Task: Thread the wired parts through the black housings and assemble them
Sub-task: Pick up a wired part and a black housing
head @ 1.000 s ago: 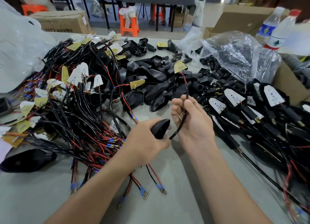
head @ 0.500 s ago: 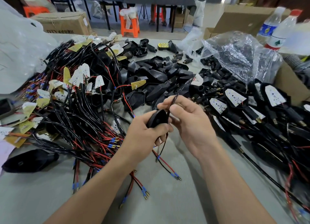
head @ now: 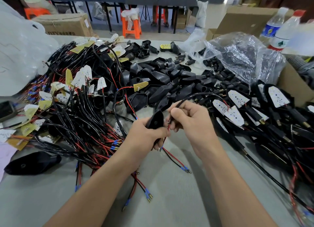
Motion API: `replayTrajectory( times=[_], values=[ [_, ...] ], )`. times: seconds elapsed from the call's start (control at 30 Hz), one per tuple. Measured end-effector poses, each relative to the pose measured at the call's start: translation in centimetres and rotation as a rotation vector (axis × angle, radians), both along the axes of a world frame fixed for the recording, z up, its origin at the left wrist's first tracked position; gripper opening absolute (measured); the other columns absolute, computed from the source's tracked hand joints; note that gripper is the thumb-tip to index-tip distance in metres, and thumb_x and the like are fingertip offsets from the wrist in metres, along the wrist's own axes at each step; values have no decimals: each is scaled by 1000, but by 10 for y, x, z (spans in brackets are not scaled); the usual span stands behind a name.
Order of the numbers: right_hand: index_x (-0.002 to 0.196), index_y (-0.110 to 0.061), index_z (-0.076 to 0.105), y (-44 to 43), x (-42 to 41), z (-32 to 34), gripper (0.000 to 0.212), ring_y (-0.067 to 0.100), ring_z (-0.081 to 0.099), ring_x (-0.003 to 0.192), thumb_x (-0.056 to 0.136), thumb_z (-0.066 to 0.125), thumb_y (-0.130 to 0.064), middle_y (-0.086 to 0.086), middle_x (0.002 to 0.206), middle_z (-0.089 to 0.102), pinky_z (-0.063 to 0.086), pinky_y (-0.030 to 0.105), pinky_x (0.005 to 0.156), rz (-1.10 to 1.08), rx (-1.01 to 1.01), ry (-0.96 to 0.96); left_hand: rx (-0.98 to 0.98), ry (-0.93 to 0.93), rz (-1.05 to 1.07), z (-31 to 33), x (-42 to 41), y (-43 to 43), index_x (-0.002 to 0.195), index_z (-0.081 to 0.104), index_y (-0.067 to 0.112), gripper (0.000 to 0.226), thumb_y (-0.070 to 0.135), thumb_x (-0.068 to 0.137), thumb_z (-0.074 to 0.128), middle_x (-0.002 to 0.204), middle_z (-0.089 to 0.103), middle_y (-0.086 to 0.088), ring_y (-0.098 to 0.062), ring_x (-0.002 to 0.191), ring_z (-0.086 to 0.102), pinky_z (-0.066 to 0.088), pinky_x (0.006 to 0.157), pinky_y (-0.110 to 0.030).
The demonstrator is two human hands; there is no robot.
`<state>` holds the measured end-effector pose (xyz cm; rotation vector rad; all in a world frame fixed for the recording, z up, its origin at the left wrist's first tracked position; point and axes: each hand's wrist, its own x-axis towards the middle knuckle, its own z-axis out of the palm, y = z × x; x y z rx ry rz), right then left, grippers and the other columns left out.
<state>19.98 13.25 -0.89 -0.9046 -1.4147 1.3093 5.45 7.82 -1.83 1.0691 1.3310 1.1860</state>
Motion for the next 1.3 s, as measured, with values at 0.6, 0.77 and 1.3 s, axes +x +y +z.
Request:
replayTrajectory(
  times=[0.6,0.77,1.3],
  values=[
    [90,-9,62,-6,-3,14,19,22,59,50,103,50,-1,12,70,68,50,30,50,-113,106,256,-74,-331,37,-2,-8,6,105,76,11,32,33,97,54,90,73,-9,-20,76,60,49,60,-28],
    [87,-13,64,-6,-4,9,21,23,62,52,100,54,0,12,67,69,54,32,52,-191,107,153,6,-286,-70,1,-11,4,116,73,9,41,33,85,59,96,71,-6,-19,83,59,49,67,-27],
    [82,-9,68,-4,-4,5,18,19,67,52,98,62,-2,12,66,72,56,26,53,-228,-103,198,17,-288,122,6,-12,3,97,84,24,23,42,84,79,103,80,-6,-18,89,76,57,63,-22]
  ],
)
